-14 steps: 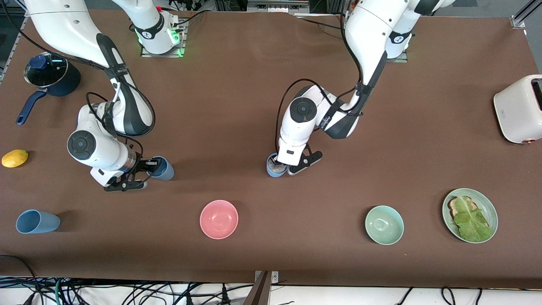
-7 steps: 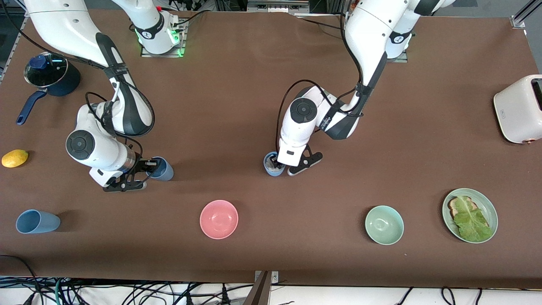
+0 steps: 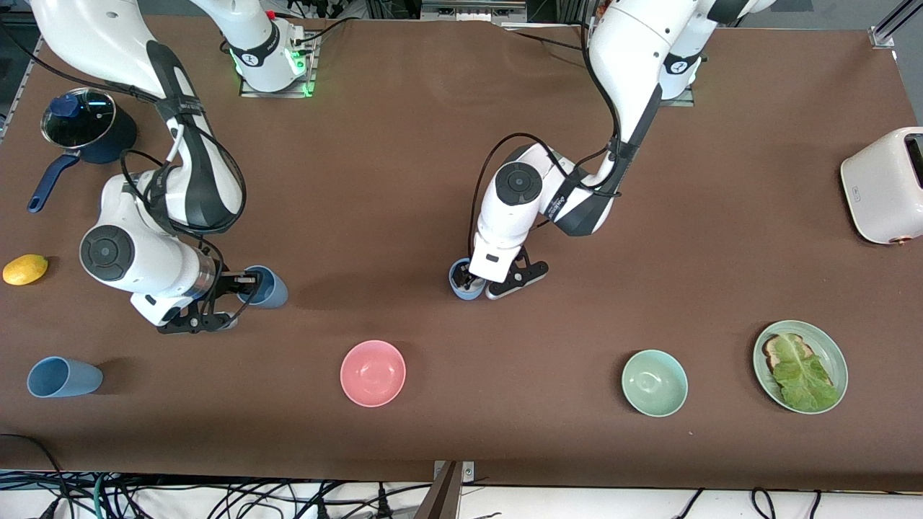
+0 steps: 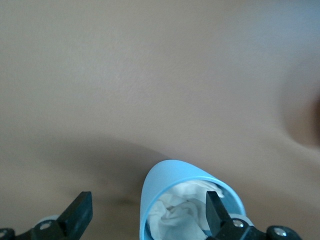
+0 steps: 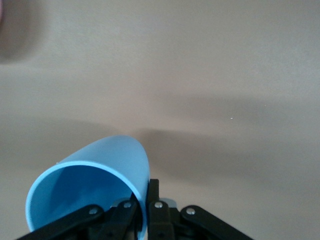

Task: Stack blue cups with both arms
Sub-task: 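Set the tissue cup mid-table with the left gripper while the right gripper lifts, then open the left gripper and withdraw while the right gripper carries its cup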

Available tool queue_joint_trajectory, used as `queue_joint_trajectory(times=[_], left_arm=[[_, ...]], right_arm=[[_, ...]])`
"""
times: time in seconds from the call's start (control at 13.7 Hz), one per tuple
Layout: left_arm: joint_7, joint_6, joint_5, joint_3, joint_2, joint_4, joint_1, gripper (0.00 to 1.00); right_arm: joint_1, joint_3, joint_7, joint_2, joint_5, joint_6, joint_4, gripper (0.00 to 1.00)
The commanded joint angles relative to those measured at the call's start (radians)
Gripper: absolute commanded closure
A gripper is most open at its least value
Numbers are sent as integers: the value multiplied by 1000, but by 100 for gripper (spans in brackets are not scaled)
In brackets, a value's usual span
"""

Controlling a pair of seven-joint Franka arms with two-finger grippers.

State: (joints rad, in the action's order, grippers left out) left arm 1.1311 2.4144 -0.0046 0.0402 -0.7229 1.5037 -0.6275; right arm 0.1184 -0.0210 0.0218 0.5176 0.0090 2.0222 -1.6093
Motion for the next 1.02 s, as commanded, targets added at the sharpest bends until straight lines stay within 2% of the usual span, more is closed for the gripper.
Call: queue_joint_trajectory(times=[0.0, 0.22, 0.44, 0.58, 0.73, 0.95], left_arm=[[-77, -44, 17, -8, 54, 13, -1, 0], [-171, -137, 14, -6, 111, 9, 11, 0], [-290, -337, -12, -5, 210, -22, 40, 0], [-376, -517, -25, -5, 247, -95, 69, 0], [-524, -676, -26, -5, 272, -166, 141, 0], [-811, -793, -70, -6, 325, -178, 285, 0]], right_arm=[[-3, -22, 9, -7, 17, -82, 72, 100], [23, -37, 81, -7, 16, -145, 121, 100], [76, -37, 159, -13, 16, -204, 176, 100], [121, -37, 233, -13, 16, -215, 196, 100], [168, -37, 295, -14, 14, -215, 200, 100], [245, -39, 410, -16, 16, -223, 239, 100]])
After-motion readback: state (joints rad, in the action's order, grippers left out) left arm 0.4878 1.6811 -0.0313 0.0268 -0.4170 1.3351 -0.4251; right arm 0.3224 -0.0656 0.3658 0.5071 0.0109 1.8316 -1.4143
